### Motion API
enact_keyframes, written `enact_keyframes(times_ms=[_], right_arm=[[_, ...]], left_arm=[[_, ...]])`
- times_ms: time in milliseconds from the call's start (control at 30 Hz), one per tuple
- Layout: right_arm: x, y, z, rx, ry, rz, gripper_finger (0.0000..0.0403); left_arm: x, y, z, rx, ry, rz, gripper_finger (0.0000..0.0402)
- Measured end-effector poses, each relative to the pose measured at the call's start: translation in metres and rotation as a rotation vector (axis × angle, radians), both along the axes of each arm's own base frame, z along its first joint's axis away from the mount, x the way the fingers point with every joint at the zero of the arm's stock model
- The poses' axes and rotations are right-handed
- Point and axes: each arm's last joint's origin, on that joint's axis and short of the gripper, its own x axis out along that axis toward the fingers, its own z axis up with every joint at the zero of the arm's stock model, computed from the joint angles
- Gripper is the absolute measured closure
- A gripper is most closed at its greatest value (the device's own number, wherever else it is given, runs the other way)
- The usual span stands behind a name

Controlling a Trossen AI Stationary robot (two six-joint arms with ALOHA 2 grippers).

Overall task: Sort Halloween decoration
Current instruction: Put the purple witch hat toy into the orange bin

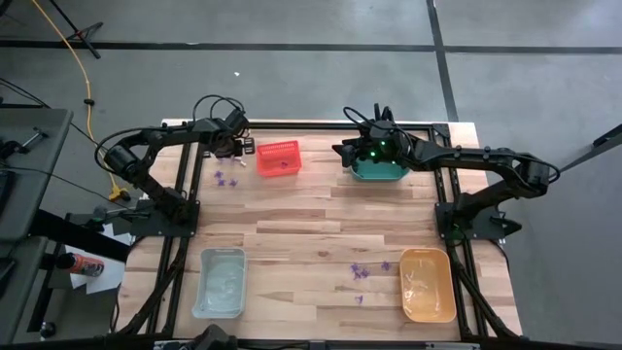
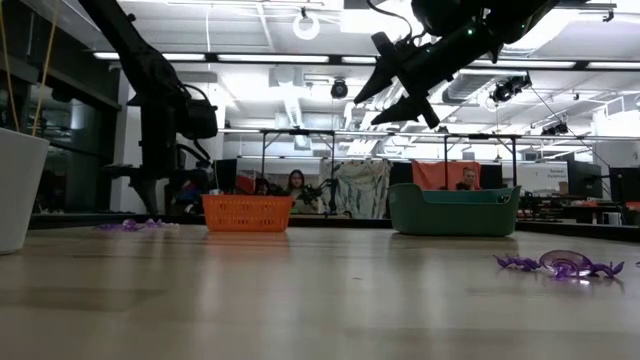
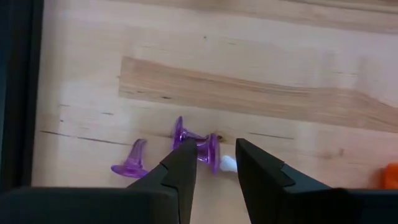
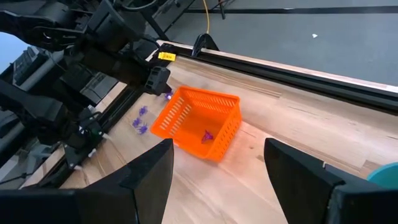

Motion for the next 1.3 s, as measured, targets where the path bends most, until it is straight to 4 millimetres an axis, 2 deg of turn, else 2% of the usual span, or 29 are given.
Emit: enact_keyframes(times_ms=[400, 1300], right_arm=[[-0.0003, 0.0001, -0.0005, 0.002, 0.006, 0.0, 0.0158], [-0.0002, 0.0001, -0.0006, 0.007, 0.005, -0.003, 0.0158]], left_arm=[[-0.0001, 0.0005, 0.0002, 0.014, 0.012, 0.004, 0.0336], [0.0022, -0.0051, -0.0078, 0.055, 0.001, 0.031, 0.0337]])
